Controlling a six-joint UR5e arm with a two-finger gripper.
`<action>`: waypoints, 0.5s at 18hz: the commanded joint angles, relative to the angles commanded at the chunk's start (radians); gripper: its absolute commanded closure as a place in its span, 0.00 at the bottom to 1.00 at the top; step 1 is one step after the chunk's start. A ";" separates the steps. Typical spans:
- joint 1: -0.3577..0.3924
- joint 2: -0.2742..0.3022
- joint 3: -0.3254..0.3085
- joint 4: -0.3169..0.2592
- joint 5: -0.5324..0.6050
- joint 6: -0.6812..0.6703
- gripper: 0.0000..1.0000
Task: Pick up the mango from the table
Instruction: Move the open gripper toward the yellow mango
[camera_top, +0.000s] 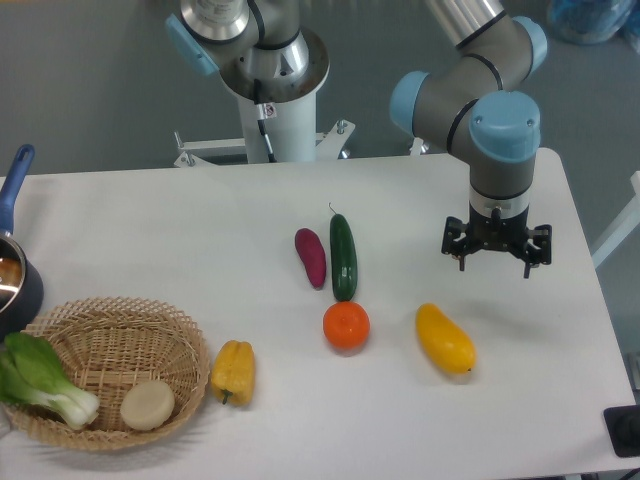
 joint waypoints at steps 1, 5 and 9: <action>-0.002 0.000 0.002 0.000 0.002 0.000 0.00; -0.009 -0.002 0.006 0.000 -0.003 -0.006 0.00; -0.014 -0.015 0.014 0.002 -0.005 -0.006 0.00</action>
